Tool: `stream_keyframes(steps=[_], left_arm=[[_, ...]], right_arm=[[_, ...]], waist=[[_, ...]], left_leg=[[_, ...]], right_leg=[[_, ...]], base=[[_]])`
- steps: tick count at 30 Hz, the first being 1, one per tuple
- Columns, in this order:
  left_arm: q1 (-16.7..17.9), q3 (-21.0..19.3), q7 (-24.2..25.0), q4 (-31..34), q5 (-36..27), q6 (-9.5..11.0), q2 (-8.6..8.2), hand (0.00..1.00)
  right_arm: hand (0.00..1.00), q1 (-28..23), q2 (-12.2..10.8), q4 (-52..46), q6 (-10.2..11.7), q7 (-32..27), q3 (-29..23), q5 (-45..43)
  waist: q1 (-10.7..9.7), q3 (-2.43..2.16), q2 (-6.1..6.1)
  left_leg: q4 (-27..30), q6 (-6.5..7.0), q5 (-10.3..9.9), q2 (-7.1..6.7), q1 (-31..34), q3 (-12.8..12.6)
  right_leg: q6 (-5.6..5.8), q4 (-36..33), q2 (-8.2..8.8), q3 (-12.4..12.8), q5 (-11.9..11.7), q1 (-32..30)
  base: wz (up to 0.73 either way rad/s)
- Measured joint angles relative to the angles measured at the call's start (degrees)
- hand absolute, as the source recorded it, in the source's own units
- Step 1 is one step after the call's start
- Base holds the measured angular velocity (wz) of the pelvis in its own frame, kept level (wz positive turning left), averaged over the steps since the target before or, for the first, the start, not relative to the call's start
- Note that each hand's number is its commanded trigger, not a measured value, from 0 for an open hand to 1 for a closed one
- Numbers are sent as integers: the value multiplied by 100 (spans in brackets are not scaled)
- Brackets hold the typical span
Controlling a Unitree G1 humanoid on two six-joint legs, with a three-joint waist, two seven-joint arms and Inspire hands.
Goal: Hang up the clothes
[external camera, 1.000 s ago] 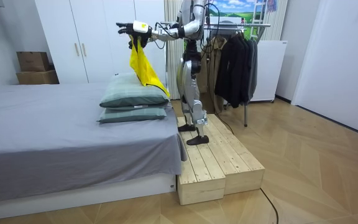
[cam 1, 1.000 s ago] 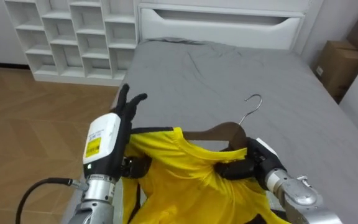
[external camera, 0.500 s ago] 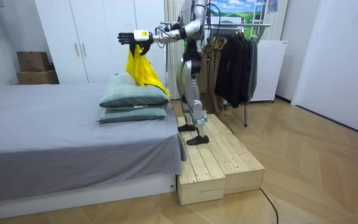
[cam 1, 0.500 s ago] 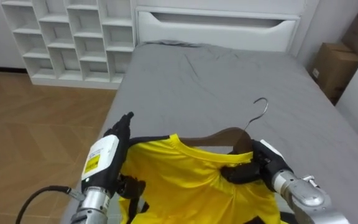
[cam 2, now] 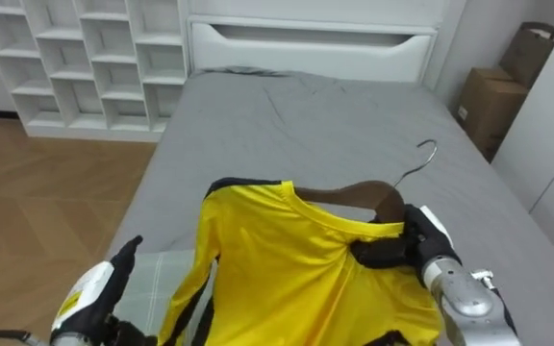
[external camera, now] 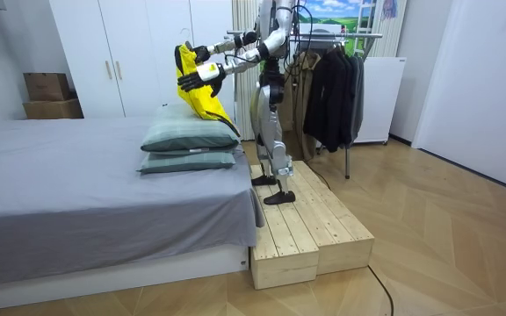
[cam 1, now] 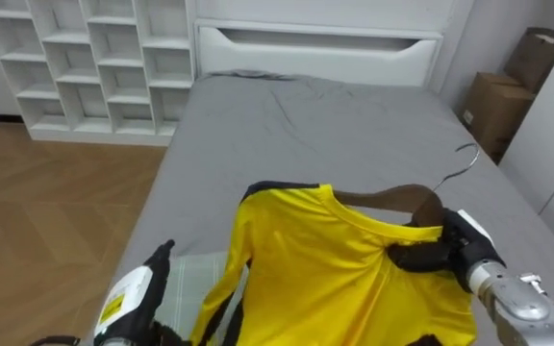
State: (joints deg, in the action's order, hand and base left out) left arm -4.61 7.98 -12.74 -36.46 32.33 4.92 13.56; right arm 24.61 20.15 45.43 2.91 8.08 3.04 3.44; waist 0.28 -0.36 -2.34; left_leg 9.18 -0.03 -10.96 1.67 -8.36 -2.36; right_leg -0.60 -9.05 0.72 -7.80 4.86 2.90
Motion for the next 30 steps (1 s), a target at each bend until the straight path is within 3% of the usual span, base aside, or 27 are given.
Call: stream_keyframes(steps=[6, 11, 14, 25, 30], left_arm=[[217, -156, 83, -792, -20, -16, 26, 0], [590, -375, 155, -1167, -56, -67, 39, 0], [772, -487, 234, -1302, -138, -87, 63, 0], [1181, -1010, 375, -1978, -596, -131, 72, 0], [1376, -1013, 383, -2120, -591, -248, 60, 0]], right_arm=[[100, -3, 124, -711, 0, -13, -15, -870], [100, -4, 191, -1133, 6, -11, -15, -1055], [100, -62, 224, -1317, 6, -48, -15, -1083], [100, -574, 357, -2521, -1, -60, -108, -1240], [100, -831, 357, -3063, -7, -56, -220, -1252]], waist=[[7, 5, -40], [55, -17, -203], [159, -21, -222], [162, -19, -249], [155, 5, -246]], left_leg=[[-17, 0, 0, -1, -79, -100], [-70, 4, -5, 8, -83, -145], [-107, 14, -12, 28, -75, -220], [-168, 9, -15, 62, -39, -235], [-179, 7, -22, 65, -40, -227]], right_leg=[[-1, -69, -6, 90, 12, -9], [-4, -82, -29, 149, 8, -50], [-11, -86, -70, 248, -4, -85], [-22, -67, -100, 230, 17, -159], [-21, -63, -94, 193, 17, -133]], base=[[-8], [-4], [-13], [0], [0]])
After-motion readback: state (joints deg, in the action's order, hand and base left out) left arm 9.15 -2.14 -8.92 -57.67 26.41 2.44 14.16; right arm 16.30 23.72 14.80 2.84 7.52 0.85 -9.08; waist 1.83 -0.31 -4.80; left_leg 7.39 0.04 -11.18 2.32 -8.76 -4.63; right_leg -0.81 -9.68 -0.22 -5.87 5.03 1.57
